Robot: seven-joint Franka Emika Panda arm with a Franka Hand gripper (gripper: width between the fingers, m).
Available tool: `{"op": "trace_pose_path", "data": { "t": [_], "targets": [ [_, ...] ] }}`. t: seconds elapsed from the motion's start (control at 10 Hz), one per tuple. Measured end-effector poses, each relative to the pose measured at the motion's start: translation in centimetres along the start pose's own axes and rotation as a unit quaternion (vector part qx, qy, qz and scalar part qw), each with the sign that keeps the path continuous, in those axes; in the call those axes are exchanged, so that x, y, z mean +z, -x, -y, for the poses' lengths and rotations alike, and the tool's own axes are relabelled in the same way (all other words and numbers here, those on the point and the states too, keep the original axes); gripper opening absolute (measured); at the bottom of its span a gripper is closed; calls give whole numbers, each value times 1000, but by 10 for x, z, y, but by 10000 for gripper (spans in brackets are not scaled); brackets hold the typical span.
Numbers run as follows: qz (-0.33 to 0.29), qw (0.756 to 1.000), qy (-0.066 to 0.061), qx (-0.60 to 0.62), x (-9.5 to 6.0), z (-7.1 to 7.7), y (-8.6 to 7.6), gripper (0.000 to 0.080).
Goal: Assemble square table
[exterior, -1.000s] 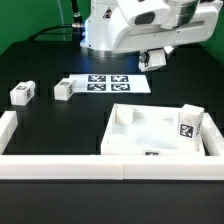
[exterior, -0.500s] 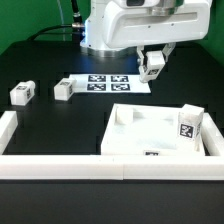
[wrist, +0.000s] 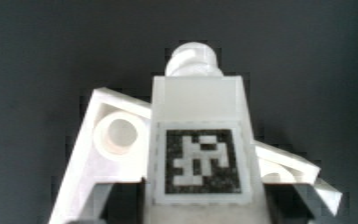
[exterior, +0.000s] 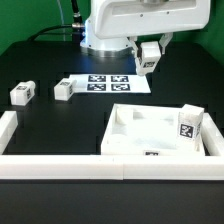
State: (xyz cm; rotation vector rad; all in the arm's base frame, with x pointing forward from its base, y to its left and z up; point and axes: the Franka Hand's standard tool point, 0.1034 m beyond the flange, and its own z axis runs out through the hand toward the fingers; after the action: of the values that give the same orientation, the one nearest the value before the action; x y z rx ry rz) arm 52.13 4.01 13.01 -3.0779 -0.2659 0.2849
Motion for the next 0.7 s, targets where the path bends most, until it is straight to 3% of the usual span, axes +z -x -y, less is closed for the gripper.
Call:
{"op": "trace_pose_path", "data": {
  "t": [0.3,0.4,0.7],
  "targets": [
    [0,1000,-2,-3,0,-2,-2,291],
    [-7,1000,-9,-14,-3,-11,-16,291],
    [-29,997,-3,-67,-19,-31,-75,291]
  ]
}}
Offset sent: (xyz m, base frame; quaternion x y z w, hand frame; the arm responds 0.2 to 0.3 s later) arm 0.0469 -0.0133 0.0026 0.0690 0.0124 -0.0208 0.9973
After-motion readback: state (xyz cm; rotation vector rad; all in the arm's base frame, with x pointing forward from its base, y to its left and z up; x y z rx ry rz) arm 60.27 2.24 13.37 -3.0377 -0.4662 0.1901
